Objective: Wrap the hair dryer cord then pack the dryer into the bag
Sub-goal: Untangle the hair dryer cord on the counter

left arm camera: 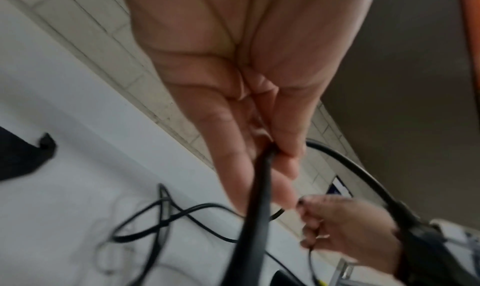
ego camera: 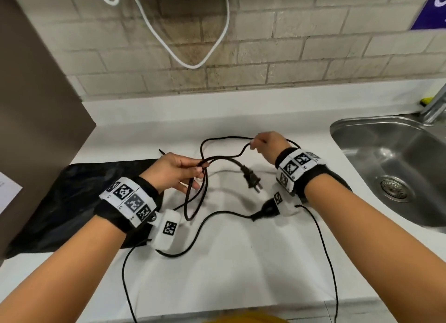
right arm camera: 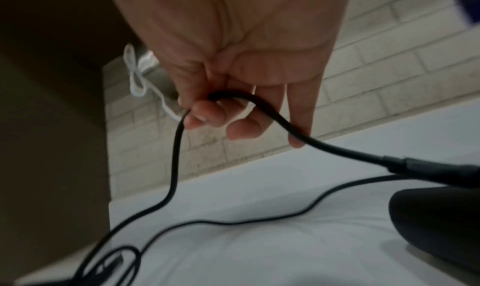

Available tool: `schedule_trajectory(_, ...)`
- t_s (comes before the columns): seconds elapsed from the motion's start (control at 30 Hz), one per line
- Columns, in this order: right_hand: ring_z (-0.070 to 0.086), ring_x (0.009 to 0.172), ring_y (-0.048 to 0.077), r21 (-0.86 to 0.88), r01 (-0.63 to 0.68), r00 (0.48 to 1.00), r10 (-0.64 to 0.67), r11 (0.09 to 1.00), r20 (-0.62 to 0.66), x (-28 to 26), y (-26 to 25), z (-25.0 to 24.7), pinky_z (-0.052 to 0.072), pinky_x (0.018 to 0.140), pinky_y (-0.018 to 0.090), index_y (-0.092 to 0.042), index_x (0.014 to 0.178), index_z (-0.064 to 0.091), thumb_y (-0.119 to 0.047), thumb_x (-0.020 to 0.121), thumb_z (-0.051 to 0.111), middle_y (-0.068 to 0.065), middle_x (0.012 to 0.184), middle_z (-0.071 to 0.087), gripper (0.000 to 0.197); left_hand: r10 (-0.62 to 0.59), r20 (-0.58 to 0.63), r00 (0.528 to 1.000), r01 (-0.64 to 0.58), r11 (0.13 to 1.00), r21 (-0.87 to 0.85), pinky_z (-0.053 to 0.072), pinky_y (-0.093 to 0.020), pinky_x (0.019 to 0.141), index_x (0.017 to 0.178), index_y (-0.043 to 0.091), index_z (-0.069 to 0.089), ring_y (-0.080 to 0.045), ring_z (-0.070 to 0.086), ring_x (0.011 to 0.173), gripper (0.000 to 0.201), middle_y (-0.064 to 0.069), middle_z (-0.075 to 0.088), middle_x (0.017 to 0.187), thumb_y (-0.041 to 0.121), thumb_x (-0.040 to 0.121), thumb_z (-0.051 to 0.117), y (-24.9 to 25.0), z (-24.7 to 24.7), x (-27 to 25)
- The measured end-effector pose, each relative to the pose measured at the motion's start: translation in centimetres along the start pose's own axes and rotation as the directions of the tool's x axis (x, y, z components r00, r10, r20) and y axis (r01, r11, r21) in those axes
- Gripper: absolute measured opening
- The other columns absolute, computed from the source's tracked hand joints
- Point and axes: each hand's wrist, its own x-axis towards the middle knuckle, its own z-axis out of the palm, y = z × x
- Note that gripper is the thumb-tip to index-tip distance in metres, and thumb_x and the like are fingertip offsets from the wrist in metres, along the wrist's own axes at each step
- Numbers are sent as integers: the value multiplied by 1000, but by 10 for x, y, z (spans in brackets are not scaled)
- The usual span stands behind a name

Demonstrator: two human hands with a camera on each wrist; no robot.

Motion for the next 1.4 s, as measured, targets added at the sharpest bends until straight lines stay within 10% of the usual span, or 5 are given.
schedule_trajectory(0.47, 50, 119, 24, -230, 38, 928, 51, 972, 369, -50, -4, 2, 42, 90, 30, -12, 86, 71, -17, 76, 63, -1, 138, 46, 13, 9, -163, 987, 10, 994, 110, 47, -17, 40, 86, 10, 63, -4, 62, 45, 4, 0, 63, 73, 8, 84, 66, -4, 70, 28)
schedule_trajectory(0.8, 50, 96, 22, -280, 153, 906, -22, 948, 422, -53, 6, 10, 40, 71, 16, -17, 55, 49, -2, 79, 55, 10, 110, 47, 29, -11, -103, 995, 19, 997, 79, 45, -12, 46, 102, 2, 66, 0, 62, 49, 21, 2, 63, 74, 8, 82, 69, -15, 79, 25)
schedule_trajectory(0.97, 46, 85, 20, -405, 269, 909, -92, 874, 406, -55, 13, 15, 32, 78, 24, -22, 60, 49, -15, 81, 57, 0, 111, 35, 24, 422, -405, 811, -264, 882, 390, 38, -2, 64, 102, 8, 70, -10, 57, 77, 20, -3, 69, 91, 19, 87, 63, 17, 65, 36)
schedule_trajectory(1.17, 56, 84, 29, -493, 435, 875, -226, 754, 427, -59, 5, 15, 46, 82, 31, -21, 71, 53, -20, 78, 58, 4, 127, 32, 9, 60, 96, 994, -99, 872, 480, 52, -23, 82, 93, 6, 69, -18, 66, 85, 39, -7, 70, 93, 31, 98, 40, 48, 69, 58)
schedule_trajectory(1.4, 57, 83, 23, -541, 514, 855, -349, 665, 383, -65, 6, -1, 47, 83, 30, -16, 93, 66, -19, 83, 53, 6, 150, 11, 17, -147, 332, 932, 126, 989, 82, 41, -27, 70, 89, 21, 56, -8, 59, 80, 17, 8, 59, 87, 26, 98, 42, 49, 57, 58)
